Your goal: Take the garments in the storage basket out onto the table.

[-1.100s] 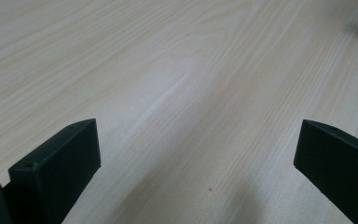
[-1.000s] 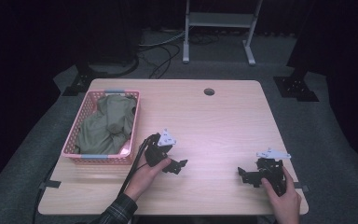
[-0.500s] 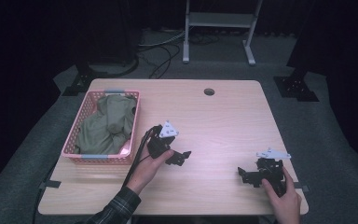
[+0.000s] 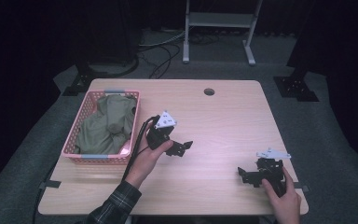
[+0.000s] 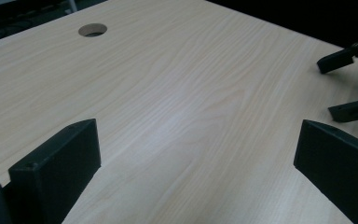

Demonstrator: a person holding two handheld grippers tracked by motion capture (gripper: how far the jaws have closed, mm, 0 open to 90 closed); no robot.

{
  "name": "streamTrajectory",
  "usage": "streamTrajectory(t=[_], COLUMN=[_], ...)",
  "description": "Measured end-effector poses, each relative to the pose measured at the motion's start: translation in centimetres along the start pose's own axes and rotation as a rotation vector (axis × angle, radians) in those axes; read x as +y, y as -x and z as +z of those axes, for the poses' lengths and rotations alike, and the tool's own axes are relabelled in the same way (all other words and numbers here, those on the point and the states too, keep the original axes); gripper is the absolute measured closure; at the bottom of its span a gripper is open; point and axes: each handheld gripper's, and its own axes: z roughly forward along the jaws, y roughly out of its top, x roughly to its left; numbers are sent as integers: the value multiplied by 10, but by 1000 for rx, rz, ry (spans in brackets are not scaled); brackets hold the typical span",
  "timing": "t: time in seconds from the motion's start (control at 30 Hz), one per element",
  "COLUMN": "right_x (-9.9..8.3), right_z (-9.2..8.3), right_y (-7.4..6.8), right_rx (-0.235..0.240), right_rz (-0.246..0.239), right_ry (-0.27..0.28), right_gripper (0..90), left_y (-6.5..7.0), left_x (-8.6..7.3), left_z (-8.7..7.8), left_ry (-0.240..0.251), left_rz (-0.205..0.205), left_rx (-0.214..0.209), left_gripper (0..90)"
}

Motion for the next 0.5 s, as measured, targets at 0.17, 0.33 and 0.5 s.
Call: streamTrajectory(t=[0.17,0.33,0.5], right_x=[0,0,0], right_z=[0,0,0], right_y=[0,0,0], right_rx=[0,0,0], right_rz=[1,0,1], right_ry=[0,0,-1], right_gripper=[0,0,0], left_y=[-1,1,0], left_x=[4,8,11], left_z=[-4,-7,-12], left_ry=[23,41,62], left_rz=[-8,2,8], left_rx=[-17,-16,-8], left_gripper=[0,0,0])
